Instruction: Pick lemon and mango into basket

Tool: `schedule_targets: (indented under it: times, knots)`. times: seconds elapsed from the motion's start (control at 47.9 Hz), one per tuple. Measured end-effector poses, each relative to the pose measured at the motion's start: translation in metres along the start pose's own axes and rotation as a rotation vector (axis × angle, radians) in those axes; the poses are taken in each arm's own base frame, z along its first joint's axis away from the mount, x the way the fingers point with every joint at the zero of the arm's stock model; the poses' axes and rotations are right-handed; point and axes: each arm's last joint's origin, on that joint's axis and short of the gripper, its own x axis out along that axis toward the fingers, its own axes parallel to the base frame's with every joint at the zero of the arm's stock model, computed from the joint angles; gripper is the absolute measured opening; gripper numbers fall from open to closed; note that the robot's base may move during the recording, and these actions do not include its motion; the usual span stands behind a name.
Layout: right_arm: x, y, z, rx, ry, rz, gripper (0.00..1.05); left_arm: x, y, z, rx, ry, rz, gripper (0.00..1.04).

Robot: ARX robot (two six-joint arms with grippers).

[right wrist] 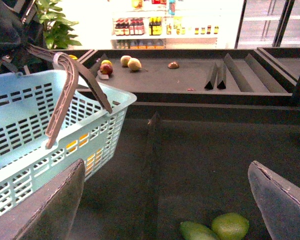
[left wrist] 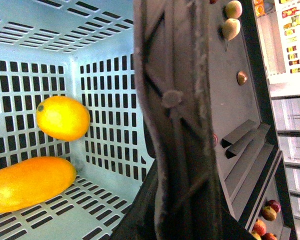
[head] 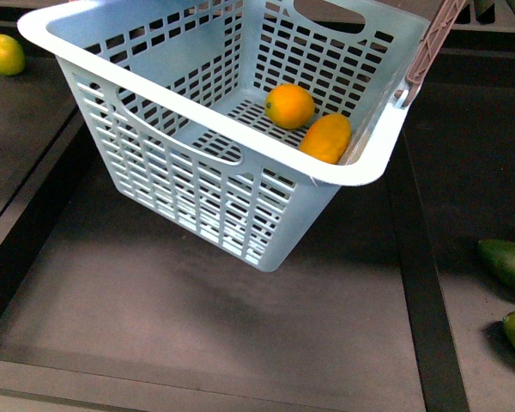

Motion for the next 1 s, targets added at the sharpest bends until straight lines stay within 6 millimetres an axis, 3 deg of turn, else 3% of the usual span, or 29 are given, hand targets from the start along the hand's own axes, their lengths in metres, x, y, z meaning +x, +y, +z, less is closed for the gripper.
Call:
schedule_targets:
  times: [0.251, 0.481, 1.003]
  knots:
    - [0.0, 0.0, 0.0, 0.0, 0.0, 0.0, 0.96, 0.053, 0.004, 0.014, -0.076, -0.022, 0.028, 0.05]
    - [0.0, 0.0, 0.0, 0.0, 0.0, 0.0, 0.96, 0.089, 0.027, 0.018, -0.114, -0.037, 0.073, 0.05]
    - [0.0, 0.0, 0.0, 0.0, 0.0, 0.0, 0.96, 0.083, 0.067, 0.03, -0.17, -0.028, 0.162, 0.05]
